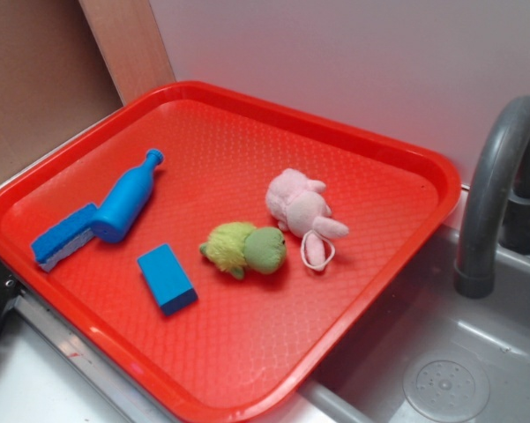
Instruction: Grab the blue bottle.
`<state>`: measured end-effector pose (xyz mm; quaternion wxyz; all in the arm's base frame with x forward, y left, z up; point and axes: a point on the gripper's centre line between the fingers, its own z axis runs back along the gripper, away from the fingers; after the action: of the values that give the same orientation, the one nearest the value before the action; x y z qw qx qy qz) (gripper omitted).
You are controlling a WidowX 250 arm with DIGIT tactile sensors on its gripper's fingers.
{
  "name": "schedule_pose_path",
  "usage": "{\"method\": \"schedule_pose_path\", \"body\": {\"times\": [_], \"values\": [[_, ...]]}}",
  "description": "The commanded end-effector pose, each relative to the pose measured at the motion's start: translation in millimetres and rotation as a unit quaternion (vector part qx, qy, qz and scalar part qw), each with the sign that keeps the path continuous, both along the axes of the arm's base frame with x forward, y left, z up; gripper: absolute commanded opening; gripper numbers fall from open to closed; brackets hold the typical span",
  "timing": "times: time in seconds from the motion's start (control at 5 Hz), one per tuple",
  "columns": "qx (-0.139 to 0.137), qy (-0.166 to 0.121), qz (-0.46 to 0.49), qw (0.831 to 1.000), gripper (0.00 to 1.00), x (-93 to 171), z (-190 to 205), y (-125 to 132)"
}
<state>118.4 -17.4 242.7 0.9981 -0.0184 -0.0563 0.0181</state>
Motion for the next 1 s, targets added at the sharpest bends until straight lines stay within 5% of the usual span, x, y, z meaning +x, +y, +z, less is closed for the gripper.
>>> {"method": "schedule_pose_path", "body": {"times": [0.0, 0.6, 0.8], "values": [[0.000, 0.000, 0.000, 1.000, 1.00, 0, 0, 0], [0.000, -0.002, 0.154, 0.988, 1.00, 66, -51, 8], [-0.021, 0.007, 0.159, 0.987, 1.00, 84, -93, 6]]}}
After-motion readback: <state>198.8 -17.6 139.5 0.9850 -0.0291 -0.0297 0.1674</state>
